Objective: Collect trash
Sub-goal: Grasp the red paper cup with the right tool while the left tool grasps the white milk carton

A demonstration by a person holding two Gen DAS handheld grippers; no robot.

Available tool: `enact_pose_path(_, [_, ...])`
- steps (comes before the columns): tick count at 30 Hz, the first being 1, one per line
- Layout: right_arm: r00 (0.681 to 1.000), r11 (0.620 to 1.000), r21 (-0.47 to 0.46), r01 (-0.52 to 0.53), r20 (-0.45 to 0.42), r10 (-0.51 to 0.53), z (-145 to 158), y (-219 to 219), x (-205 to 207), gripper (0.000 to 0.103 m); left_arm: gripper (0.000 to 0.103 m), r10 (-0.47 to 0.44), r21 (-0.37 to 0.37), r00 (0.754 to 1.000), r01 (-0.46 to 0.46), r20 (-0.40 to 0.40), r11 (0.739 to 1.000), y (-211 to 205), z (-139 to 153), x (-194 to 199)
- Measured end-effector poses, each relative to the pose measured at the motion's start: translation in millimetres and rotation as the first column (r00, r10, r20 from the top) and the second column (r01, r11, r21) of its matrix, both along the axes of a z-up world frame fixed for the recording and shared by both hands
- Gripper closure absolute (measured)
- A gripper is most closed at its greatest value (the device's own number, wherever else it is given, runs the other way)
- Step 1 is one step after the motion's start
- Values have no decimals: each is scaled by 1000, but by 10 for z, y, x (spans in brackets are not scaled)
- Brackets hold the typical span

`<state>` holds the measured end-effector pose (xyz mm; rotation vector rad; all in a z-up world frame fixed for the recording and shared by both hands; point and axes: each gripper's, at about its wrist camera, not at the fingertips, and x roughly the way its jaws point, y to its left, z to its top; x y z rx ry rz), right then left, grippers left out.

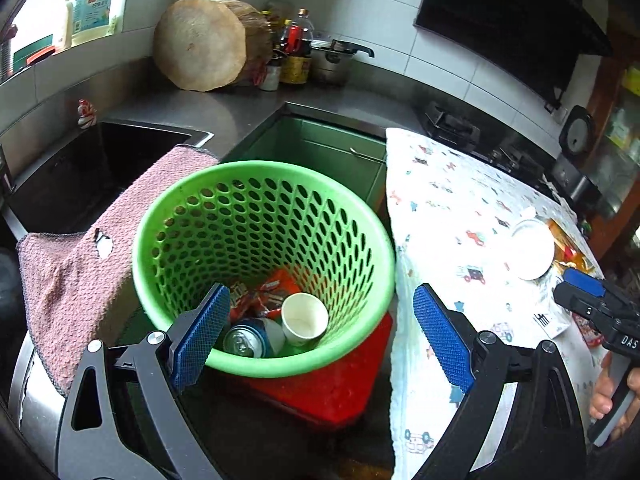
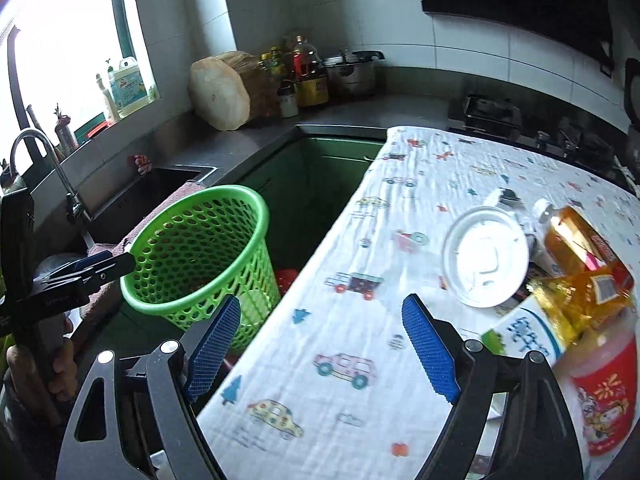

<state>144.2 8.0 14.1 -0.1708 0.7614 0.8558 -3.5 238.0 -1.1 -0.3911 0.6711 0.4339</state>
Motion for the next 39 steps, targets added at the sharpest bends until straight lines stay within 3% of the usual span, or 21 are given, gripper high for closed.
enact_pose_path(9, [980, 975, -105, 196, 58, -190, -35, -1239, 407, 22, 11, -180, -14, 984, 180, 16, 984, -627, 54, 506])
enact_pose_path(16, [978, 956, -210, 206, 64, -197, -224, -1745, 621, 17, 11, -335, -28, 942, 335, 4, 942, -1143, 28, 902])
enact_pose_path(23, [991, 948, -289, 136, 37, -131, -448, -1822, 874, 15, 8, -495, -35, 868, 494, -37, 869, -1657, -58, 1303])
enact_pose_path(32, [996, 950, -301, 77, -9, -83, -667, -1845, 1148, 15, 7, -609, -18, 787, 610, -103, 792, -2130, -189, 1709])
enact_pose_path(36, [997, 957, -282, 65, -26, -75, -685, -1891, 1188, 27, 7, -646, -28, 754, 648, -118, 762, -2285, -235, 1857])
enact_pose_path(39, [997, 959, -275, 63, -23, -72, -681, -1912, 1172, 29, 7, -666, -16, 733, 671, -136, 742, -2415, -259, 1965])
